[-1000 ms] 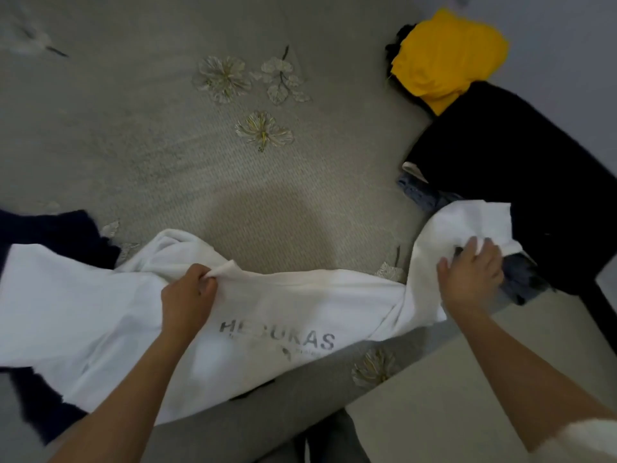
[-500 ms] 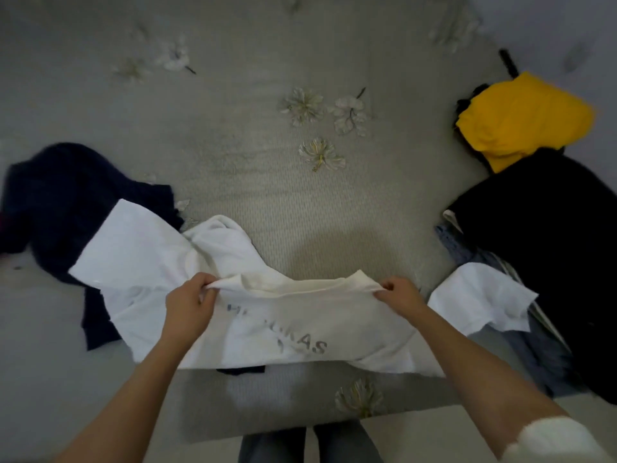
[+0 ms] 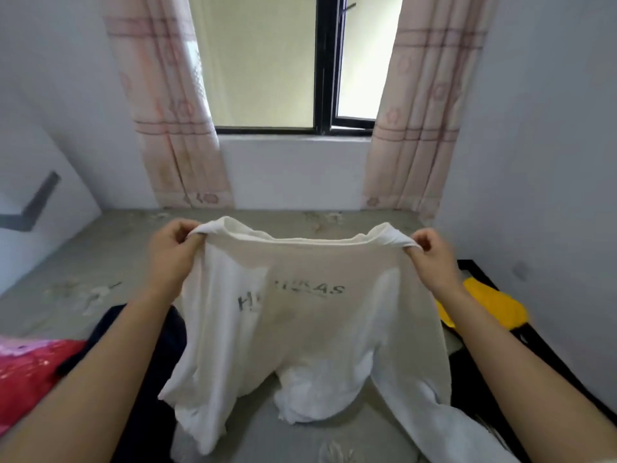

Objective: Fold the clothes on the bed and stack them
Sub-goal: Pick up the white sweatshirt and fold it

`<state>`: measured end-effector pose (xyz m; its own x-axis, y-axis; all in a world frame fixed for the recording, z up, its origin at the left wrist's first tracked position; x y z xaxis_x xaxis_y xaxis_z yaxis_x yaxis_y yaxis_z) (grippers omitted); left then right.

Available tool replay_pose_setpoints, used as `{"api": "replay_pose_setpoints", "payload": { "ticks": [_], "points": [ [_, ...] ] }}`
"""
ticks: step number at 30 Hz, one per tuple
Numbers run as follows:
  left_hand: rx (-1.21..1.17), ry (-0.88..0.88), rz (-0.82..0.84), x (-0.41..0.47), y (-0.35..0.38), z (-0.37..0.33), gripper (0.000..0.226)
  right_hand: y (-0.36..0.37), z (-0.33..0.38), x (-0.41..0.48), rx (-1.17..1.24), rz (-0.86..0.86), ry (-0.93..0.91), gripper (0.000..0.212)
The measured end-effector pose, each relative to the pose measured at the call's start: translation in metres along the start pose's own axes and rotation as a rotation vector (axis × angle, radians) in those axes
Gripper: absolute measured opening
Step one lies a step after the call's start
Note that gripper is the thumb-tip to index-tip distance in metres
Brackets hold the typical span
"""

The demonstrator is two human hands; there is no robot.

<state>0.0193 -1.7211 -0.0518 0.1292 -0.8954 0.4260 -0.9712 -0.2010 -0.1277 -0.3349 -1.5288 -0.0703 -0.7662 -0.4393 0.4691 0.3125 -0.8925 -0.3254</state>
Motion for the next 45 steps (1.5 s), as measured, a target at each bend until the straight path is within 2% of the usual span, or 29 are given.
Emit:
{"api": "replay_pose_setpoints", "payload": {
  "ticks": [4, 11, 18, 22, 28, 32, 36, 39, 41, 43, 45],
  "points": [
    [-0.166, 0.084, -0.088, 0.033, -0.044, -0.077, 0.03, -0.035, 0.092, 0.013, 0.069, -0.17, -0.197, 0.01],
    [-0.357, 0.128, -0.111, 0.039, -0.086, -0.145, 0.026, -0.084, 0.17, 0.009, 0.2, -0.29, -0.194, 0.031],
    [-0.47, 0.037, -0.014, 0.034, -0.103, -0.152, 0.022, -0.124, 0.186, -0.022, 0.254, -0.447, -0.259, 0.027],
    [-0.482, 0.02, 0.052, 0.032, -0.1, -0.159, 0.023, -0.132, 0.184, -0.028, 0.248, -0.498, -0.252, 0.032],
    [-0.402, 0.141, 0.114, 0.043, -0.083, -0.176, 0.022, -0.13, 0.179, -0.003, 0.206, -0.477, -0.228, 0.031],
    [-0.26, 0.094, 0.206, 0.053, -0.034, -0.135, 0.021, -0.097, 0.134, 0.024, 0.087, -0.34, -0.135, 0.03],
    [0.021, -0.042, 0.288, 0.056, 0.037, -0.037, 0.008, -0.039, 0.036, 0.046, -0.055, -0.145, 0.031, 0.026],
    [0.127, -0.156, 0.329, 0.05, 0.075, 0.022, 0.015, 0.004, -0.021, 0.058, -0.128, -0.043, 0.135, 0.016],
    [0.158, -0.211, 0.314, 0.06, 0.105, 0.046, 0.023, 0.033, -0.043, 0.079, -0.151, -0.048, 0.184, 0.005],
    [0.131, -0.239, 0.243, 0.082, 0.135, 0.056, 0.025, 0.056, -0.053, 0.11, -0.16, -0.111, 0.203, 0.02],
    [0.112, -0.235, 0.164, 0.102, 0.166, 0.063, 0.012, 0.08, -0.055, 0.14, -0.183, -0.16, 0.199, 0.028]
  ]
}}
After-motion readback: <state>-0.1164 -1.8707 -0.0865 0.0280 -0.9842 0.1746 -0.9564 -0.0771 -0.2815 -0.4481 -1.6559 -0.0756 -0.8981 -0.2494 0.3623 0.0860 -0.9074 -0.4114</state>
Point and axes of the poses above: each hand's wrist, its own x-axis towards the middle knuckle, its own y-axis out of the palm, z = x × y, the point moved 7 cm from there along x, towards the middle knuckle, and after that the axes turned 14 degrees about -z, right-handed, at the moved point
